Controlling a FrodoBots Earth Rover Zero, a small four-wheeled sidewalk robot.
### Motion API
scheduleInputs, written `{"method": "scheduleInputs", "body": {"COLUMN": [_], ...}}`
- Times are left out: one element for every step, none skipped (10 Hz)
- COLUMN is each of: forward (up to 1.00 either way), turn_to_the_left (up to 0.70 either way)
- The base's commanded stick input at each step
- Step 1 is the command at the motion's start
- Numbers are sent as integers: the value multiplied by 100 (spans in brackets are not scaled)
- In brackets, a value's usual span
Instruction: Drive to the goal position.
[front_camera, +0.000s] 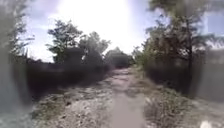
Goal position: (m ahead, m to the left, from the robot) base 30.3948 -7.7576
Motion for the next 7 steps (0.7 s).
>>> {"method": "scheduleInputs", "body": {"forward": [85,85,85,85,85,85,85], "turn_to_the_left": [0,0,0,0,0,0,0]}}
